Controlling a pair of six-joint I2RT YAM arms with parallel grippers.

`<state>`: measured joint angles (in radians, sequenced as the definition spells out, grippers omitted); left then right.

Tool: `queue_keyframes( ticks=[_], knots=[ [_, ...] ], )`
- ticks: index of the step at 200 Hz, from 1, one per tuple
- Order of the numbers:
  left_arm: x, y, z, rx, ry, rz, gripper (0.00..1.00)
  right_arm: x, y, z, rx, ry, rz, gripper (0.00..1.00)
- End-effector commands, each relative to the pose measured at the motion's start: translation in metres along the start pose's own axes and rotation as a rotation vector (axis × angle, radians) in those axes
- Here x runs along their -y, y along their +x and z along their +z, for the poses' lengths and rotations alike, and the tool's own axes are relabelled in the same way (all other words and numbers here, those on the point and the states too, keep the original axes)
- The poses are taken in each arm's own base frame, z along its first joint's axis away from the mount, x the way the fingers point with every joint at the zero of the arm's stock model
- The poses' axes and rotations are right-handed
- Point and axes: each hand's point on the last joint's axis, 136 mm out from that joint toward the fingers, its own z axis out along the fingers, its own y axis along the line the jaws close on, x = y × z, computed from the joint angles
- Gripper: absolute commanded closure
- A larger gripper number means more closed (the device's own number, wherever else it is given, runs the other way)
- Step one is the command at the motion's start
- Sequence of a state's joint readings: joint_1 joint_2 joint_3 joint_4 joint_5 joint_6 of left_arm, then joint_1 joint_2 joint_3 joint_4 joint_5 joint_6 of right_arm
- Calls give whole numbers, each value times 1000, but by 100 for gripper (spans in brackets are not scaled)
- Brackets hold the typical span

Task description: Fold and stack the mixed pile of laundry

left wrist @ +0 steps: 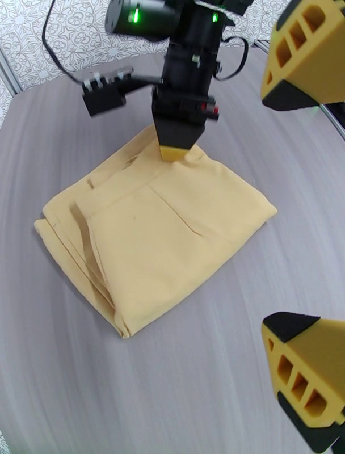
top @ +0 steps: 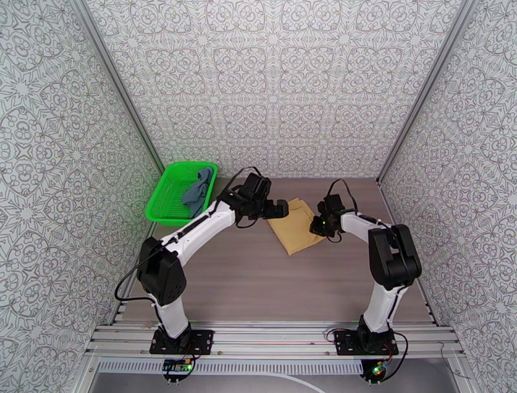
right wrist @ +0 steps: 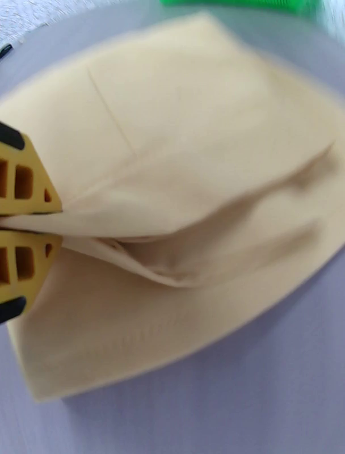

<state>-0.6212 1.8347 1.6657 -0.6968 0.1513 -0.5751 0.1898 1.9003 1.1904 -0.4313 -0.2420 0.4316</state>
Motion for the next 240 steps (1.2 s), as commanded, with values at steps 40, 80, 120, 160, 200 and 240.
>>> queue_keyframes(
  ticks=[40, 80, 120, 160, 200, 240],
  knots=[
    [-21, -28, 59, -45, -64, 124, 0, 0, -6, -37, 92, 35, 41, 28],
    [-40, -63, 112, -80, 43, 161, 1, 0, 17, -77, 116, 20, 123, 11],
    [-48, -61, 148, -127, 164, 148, 1, -1, 46, -68, 67, -60, 277, 8],
    [-37, -41, 170, -175, 275, 155, 0, -9, 42, -37, 50, -130, 400, 13],
    [-50, -15, 190, -248, 249, 142, 1, -24, 36, -6, 32, -183, 458, 20],
    [-73, 11, 191, -321, 140, 154, 0, -35, 29, 21, 16, -222, 515, 38]
  ],
)
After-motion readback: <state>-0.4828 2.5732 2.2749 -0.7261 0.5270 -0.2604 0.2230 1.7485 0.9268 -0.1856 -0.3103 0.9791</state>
